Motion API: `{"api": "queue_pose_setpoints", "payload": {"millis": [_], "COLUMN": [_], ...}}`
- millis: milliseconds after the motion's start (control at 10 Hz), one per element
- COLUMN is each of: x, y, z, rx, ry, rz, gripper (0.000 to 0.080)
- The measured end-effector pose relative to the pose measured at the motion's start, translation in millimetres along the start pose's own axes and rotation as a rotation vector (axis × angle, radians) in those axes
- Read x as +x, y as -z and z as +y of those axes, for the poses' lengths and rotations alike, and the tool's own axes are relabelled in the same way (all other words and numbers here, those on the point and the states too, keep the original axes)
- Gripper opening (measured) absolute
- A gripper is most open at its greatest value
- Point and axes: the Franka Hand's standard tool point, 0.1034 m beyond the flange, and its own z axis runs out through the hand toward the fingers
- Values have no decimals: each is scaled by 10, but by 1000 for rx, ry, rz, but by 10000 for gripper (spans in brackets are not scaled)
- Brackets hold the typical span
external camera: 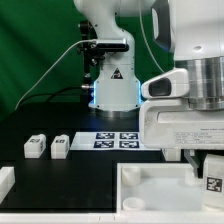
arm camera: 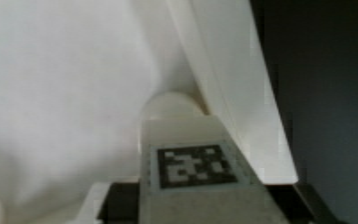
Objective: Assemble one leg
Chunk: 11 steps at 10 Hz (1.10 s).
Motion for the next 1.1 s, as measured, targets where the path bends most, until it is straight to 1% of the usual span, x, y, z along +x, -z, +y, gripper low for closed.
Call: {"api": "queue_pose_setpoints", "payload": {"millis": [100,200,400,500,600,900,1000,1100], "x": [21,69,57,60,71,54,54,51], "y": [11,46,23,16,11,2,1,1], "z": [8,34,0,-8,8,-1,-1,-6], "rx": [10,20,16,23,32,30,33,33], "ry": [-152,-390,-838,-1002,-1072,-1055,-1018,-1014], "rz": [-5,-30,-103,-124,-132,-133,-132,-132], "gripper": [295,295,295,295,295,295,475,589]}}
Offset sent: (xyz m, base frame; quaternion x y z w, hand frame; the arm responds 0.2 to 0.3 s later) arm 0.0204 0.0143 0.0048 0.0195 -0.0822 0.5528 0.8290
